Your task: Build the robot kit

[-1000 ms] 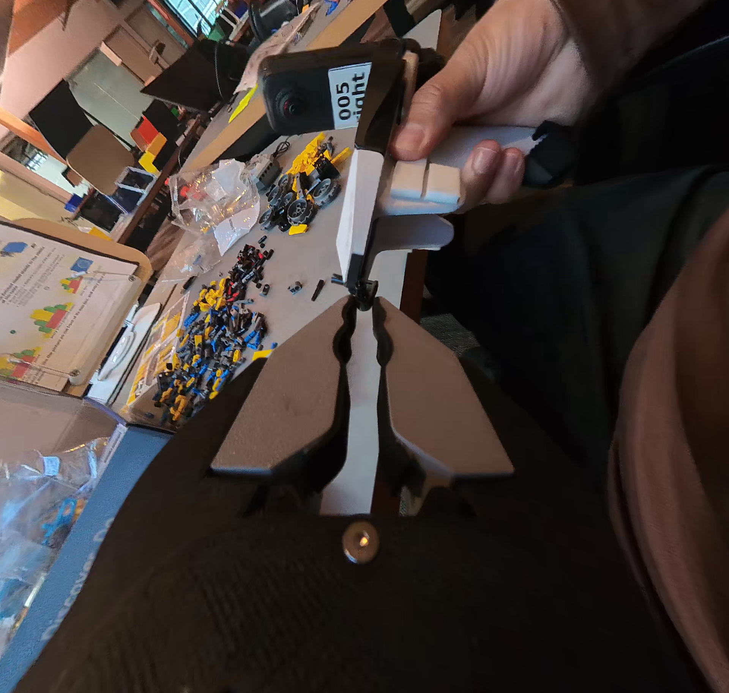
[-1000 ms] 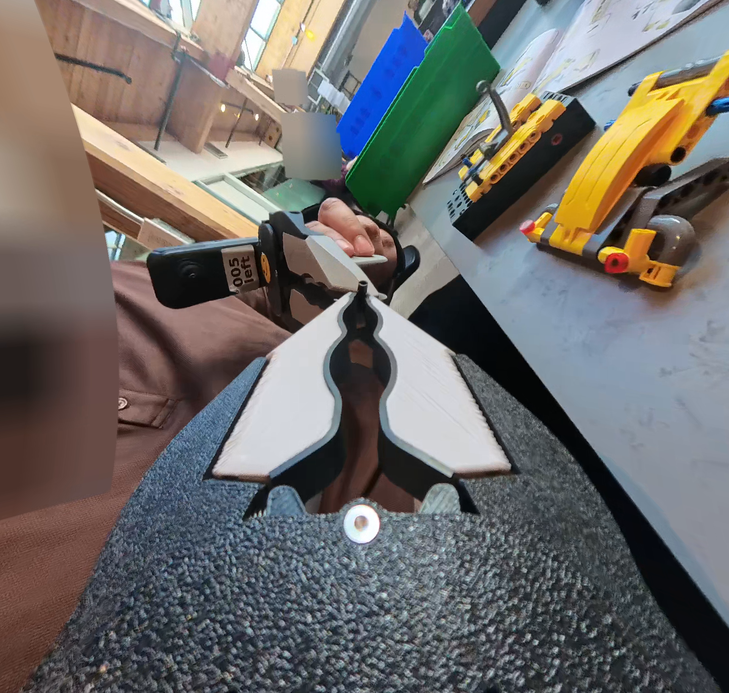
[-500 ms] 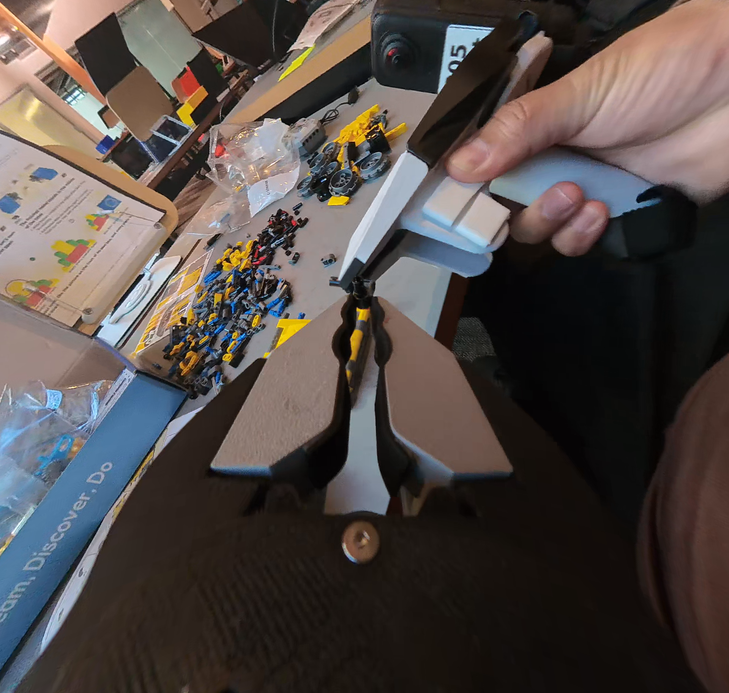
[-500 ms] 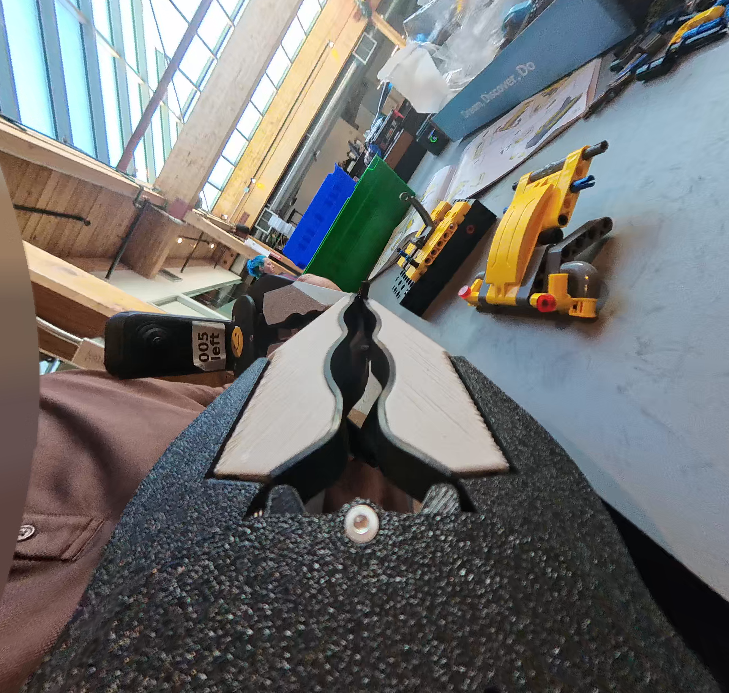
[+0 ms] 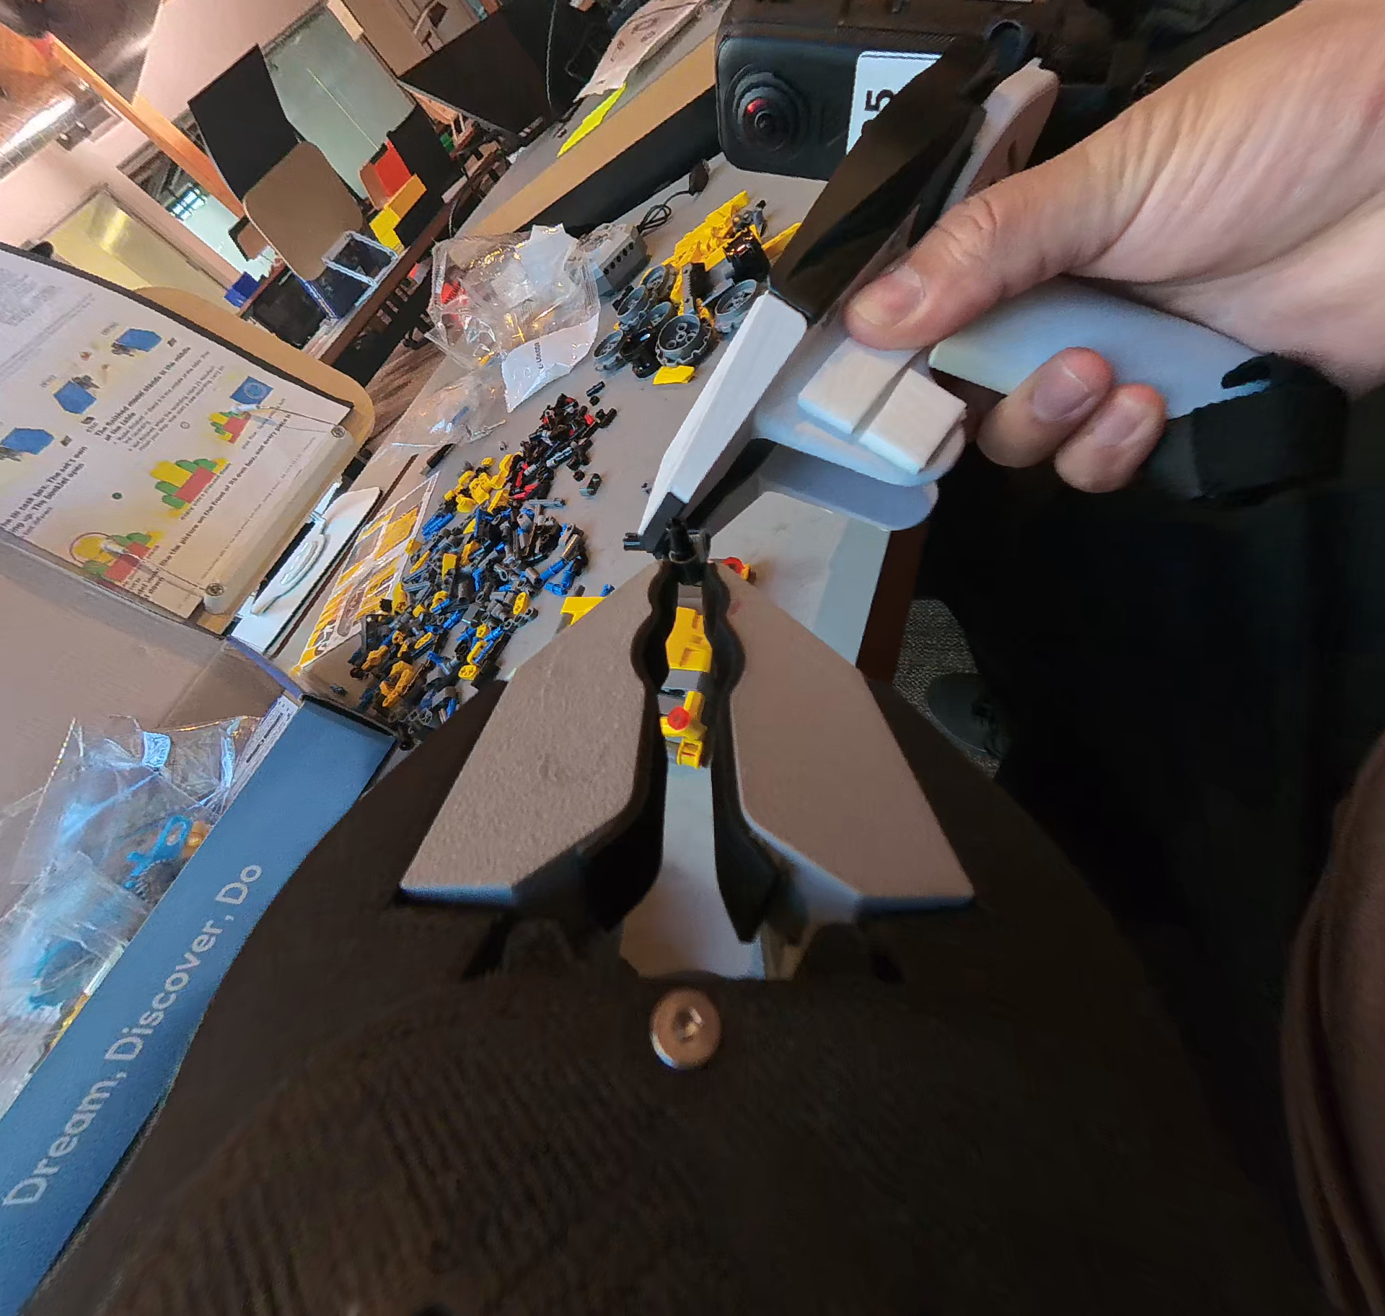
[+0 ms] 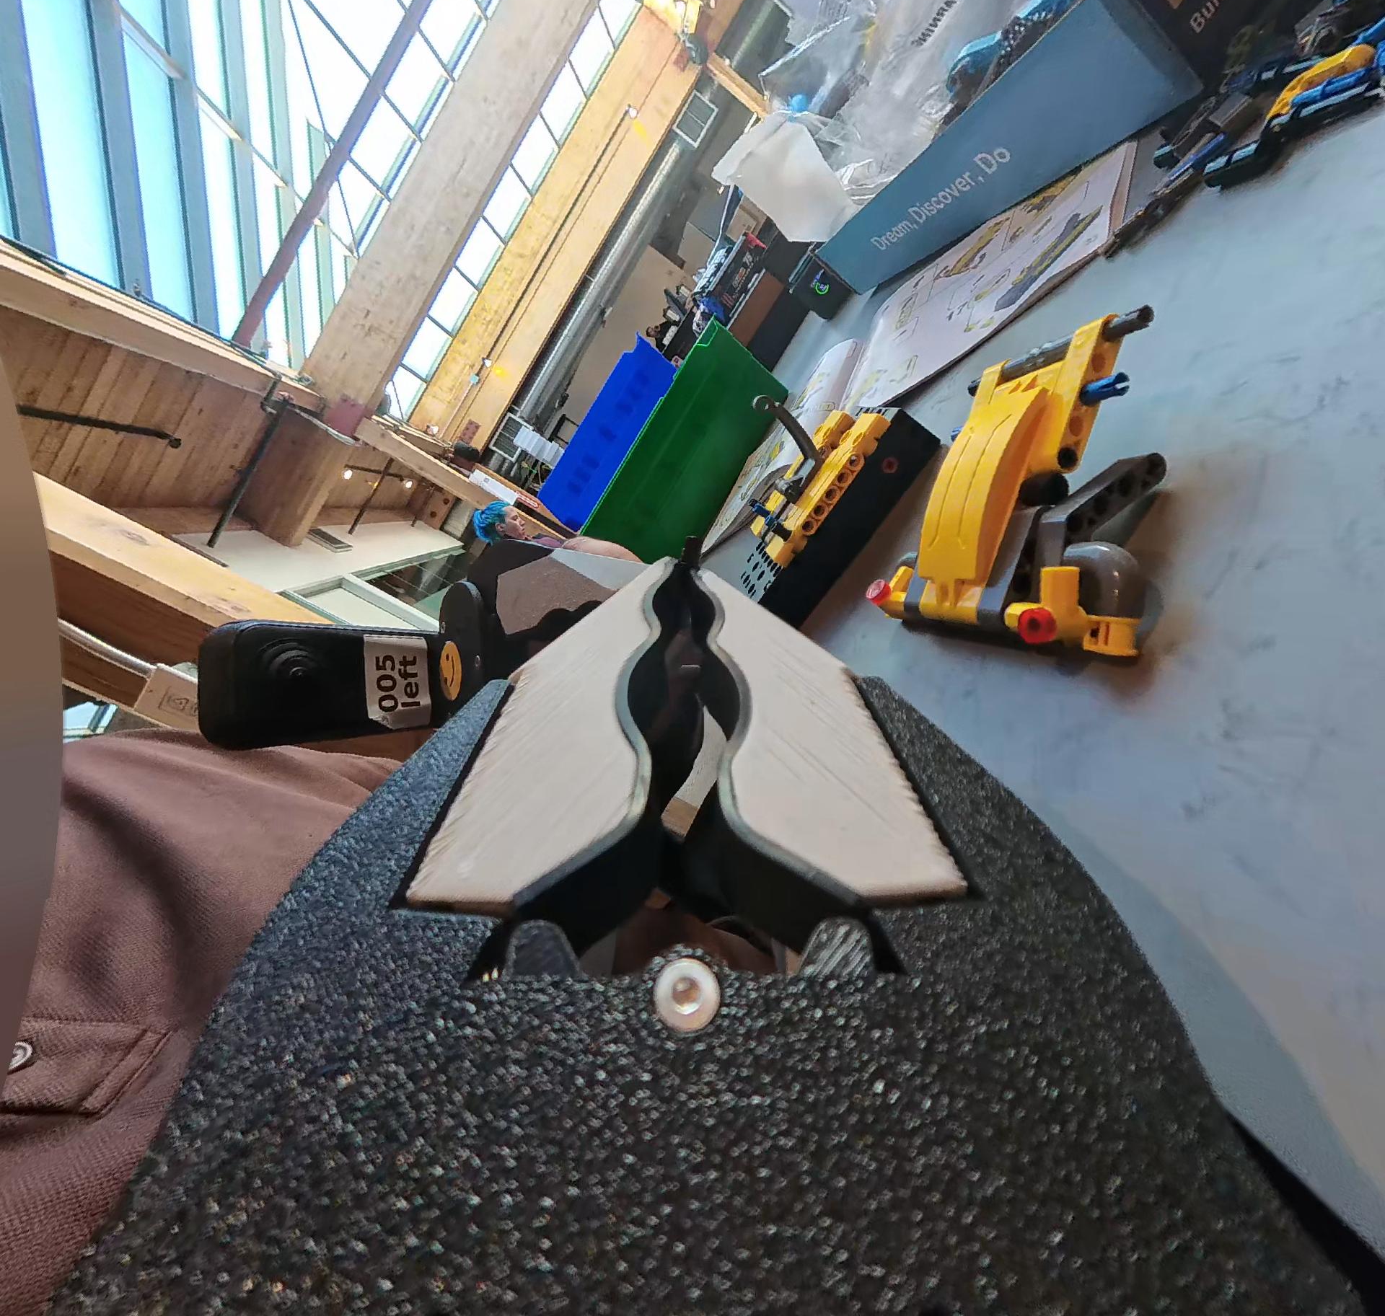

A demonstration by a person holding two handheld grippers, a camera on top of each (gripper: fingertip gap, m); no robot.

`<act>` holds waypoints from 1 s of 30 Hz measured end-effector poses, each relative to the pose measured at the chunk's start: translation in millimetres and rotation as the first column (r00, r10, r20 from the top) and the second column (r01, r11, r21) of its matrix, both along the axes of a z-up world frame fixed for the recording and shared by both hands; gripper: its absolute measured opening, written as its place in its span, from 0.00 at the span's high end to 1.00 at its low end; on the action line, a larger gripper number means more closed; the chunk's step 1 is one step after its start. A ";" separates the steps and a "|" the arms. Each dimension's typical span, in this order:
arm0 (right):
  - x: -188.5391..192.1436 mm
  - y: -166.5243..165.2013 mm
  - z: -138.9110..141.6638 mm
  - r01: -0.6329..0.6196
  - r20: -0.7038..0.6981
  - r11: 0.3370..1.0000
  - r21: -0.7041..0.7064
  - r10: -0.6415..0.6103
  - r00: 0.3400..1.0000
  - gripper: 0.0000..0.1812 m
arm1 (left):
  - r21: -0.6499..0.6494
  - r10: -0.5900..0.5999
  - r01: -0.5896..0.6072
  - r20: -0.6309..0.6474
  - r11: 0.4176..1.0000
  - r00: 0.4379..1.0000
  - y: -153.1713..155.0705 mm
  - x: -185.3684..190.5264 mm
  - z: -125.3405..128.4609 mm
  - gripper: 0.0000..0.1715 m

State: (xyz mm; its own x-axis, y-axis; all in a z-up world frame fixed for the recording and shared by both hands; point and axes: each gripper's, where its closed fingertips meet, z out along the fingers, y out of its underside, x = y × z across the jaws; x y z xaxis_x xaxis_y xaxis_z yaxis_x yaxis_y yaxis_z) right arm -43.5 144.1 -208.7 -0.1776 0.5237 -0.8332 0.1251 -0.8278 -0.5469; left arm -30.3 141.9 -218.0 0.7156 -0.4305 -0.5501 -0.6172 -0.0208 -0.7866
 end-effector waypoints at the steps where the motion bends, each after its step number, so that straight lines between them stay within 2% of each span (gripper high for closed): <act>1: -0.6 0.1 0.1 -0.002 -0.001 1.000 0.002 0.002 1.000 1.00 | 0.001 0.003 -0.003 -0.002 1.000 1.000 -0.1 -0.5 0.2 0.98; 6: -2.9 -1.3 -1.6 -0.017 -0.004 1.000 -0.012 0.017 1.000 1.00 | -0.009 0.004 -0.004 0.008 1.000 1.000 -1.5 -2.5 -1.7 0.98; 9: -3.7 -2.0 3.1 -0.046 -0.004 0.999 0.021 0.046 0.999 1.00 | -0.036 -0.002 0.008 0.156 0.999 0.988 -1.2 -3.6 3.6 0.98; 12: -1.3 -3.1 8.9 -0.102 0.031 0.985 0.136 0.099 0.995 1.00 | -0.095 -0.020 0.056 0.342 0.994 0.940 -0.8 -1.3 9.3 0.98; 16: 9.7 -3.1 1.2 -0.188 0.145 0.935 0.301 0.150 0.978 0.99 | -0.146 -0.061 0.124 0.376 0.981 0.924 -5.0 7.9 2.8 0.97; 17: 13.9 3.1 -2.4 -0.180 0.174 0.926 0.331 0.127 0.977 0.98 | -0.169 -0.059 0.131 0.376 0.977 0.925 -5.6 9.7 -1.7 0.97; 19: 25.1 23.9 -8.4 -0.131 0.217 0.905 0.406 0.043 0.975 0.90 | -0.229 -0.042 0.138 0.378 0.964 0.925 -6.3 10.8 -12.5 0.97; 22: 42.4 46.3 -16.8 -0.136 0.286 0.846 0.515 -0.020 0.958 0.90 | -0.335 0.043 0.099 0.393 0.937 0.918 -2.3 1.9 -29.5 0.97; 26: 57.5 82.9 -47.1 -0.188 0.454 0.710 0.679 -0.204 0.867 0.88 | -0.478 0.152 0.054 0.381 0.876 0.912 0.6 -6.2 -58.2 0.97; 28: 60.3 102.7 -52.9 -0.206 0.488 0.650 0.732 -0.288 0.824 0.89 | -0.488 0.167 0.046 0.383 0.872 0.908 1.1 -6.0 -60.4 0.97; 30: 57.6 113.6 -54.2 -0.234 0.506 0.623 0.746 -0.303 0.808 0.90 | -0.488 0.166 0.036 0.365 0.872 0.916 1.1 -4.9 -60.3 0.97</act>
State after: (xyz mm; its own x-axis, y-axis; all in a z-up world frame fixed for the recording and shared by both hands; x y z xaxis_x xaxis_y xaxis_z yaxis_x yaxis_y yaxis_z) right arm 14.1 257.8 -262.9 0.1853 0.9809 -0.0596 0.5906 -0.1597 -0.7910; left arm -35.2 143.0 -278.4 0.8596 -0.5097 0.0356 -0.2517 -0.4831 -0.8386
